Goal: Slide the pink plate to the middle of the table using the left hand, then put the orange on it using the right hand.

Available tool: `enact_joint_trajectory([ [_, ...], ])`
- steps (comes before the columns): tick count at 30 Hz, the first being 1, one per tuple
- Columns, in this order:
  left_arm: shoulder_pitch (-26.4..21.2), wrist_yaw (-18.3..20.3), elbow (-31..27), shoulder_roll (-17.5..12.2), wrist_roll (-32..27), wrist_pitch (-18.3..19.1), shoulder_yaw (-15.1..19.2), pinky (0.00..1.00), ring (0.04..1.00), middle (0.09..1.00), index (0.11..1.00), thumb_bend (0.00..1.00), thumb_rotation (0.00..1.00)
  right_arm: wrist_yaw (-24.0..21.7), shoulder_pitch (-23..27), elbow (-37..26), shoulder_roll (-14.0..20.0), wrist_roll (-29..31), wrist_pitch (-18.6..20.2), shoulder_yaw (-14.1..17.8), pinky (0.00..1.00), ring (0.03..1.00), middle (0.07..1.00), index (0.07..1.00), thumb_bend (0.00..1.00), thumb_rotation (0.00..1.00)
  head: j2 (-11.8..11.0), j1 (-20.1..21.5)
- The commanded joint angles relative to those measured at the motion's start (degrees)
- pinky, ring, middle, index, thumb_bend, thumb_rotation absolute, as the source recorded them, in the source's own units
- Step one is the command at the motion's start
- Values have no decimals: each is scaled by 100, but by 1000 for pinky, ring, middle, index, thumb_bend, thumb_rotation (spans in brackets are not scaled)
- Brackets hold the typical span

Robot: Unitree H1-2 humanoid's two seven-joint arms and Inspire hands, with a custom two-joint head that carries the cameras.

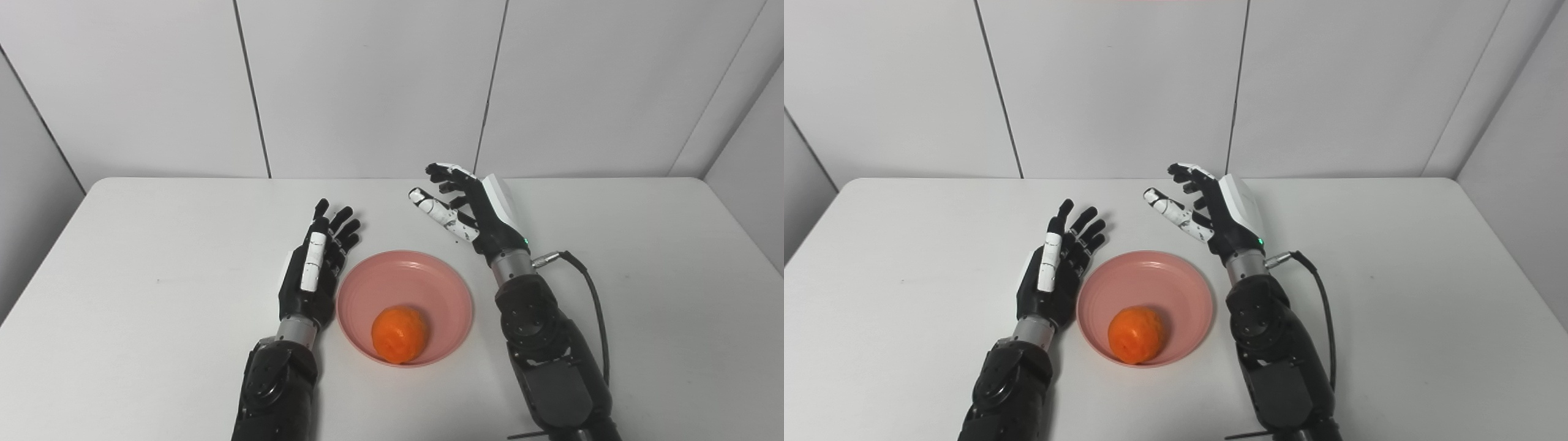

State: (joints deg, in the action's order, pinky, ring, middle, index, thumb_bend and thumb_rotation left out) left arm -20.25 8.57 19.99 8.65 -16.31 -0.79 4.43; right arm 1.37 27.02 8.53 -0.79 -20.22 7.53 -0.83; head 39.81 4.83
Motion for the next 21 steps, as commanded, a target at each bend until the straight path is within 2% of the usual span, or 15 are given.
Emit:
enact_joint_trajectory([
  [1,187,-149,369,-91,93,15,61,918,893,891,999,914,723,224,210,-2,-127,693,-603,319,800,838,832,796,766,996,9,1],
  [5,129,-283,513,-133,300,-320,46,904,897,914,997,874,737,254,88,124,-336,1644,-722,799,852,835,828,814,808,1000,19,2],
  [11,87,-707,678,-230,921,-671,-99,998,988,997,1000,745,798,277,-64,260,-558,2624,-419,1214,901,883,863,865,857,1000,23,-6],
  [13,66,-827,724,-274,1066,-690,-128,1000,998,1000,1000,735,823,268,-104,380,-546,2757,-380,1246,955,904,883,890,850,1000,30,-5],
  [16,16,-908,745,-304,1070,-615,-95,1000,1000,1000,1000,769,844,239,-193,804,-346,2550,-707,1084,974,907,891,887,834,1000,42,-12],
  [21,-104,-1496,751,-235,1359,-320,-7,1000,1000,1000,1000,813,895,193,-399,1406,-153,2471,-1127,925,905,896,871,869,810,979,53,-30],
])
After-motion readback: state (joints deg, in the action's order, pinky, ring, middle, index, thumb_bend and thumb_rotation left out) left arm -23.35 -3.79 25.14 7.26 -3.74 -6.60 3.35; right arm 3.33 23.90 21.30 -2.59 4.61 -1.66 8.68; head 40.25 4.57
